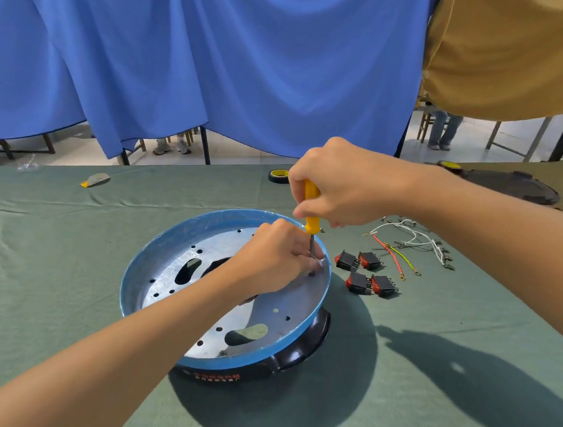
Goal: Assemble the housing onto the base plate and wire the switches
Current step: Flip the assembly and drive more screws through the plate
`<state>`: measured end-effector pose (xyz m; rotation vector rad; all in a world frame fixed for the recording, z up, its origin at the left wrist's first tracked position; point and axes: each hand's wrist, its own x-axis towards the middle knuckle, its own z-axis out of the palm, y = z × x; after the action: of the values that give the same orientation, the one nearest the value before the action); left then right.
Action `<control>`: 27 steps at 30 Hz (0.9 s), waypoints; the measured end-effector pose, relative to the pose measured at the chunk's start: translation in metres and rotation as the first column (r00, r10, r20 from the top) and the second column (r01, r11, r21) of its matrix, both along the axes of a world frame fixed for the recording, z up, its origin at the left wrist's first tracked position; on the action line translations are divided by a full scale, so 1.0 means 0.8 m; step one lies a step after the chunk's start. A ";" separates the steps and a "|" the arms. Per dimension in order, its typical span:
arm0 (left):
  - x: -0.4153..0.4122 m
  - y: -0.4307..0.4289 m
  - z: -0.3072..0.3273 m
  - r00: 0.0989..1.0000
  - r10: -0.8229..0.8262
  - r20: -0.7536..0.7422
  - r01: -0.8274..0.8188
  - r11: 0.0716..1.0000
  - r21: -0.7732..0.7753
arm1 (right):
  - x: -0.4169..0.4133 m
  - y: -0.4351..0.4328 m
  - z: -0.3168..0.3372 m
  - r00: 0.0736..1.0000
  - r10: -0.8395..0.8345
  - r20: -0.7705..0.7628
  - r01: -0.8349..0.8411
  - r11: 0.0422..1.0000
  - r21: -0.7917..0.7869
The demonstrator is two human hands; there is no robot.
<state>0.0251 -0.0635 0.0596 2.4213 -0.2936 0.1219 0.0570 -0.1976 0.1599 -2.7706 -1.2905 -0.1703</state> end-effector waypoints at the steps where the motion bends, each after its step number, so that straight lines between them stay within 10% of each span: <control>1: 0.000 0.000 -0.001 0.999 0.027 0.024 -0.027 1.000 -0.005 | 0.001 0.003 -0.002 0.999 -0.017 0.029 0.018 1.000 -0.010; 27: 0.006 -0.001 -0.008 0.988 0.113 0.107 -0.111 0.994 -0.018 | 0.010 0.009 -0.007 0.996 -0.062 0.069 0.067 0.995 -0.078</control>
<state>0.0298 -0.0646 0.0534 2.4236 -0.2043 0.3042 0.0653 -0.1904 0.1540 -2.9001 -1.2494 -0.2215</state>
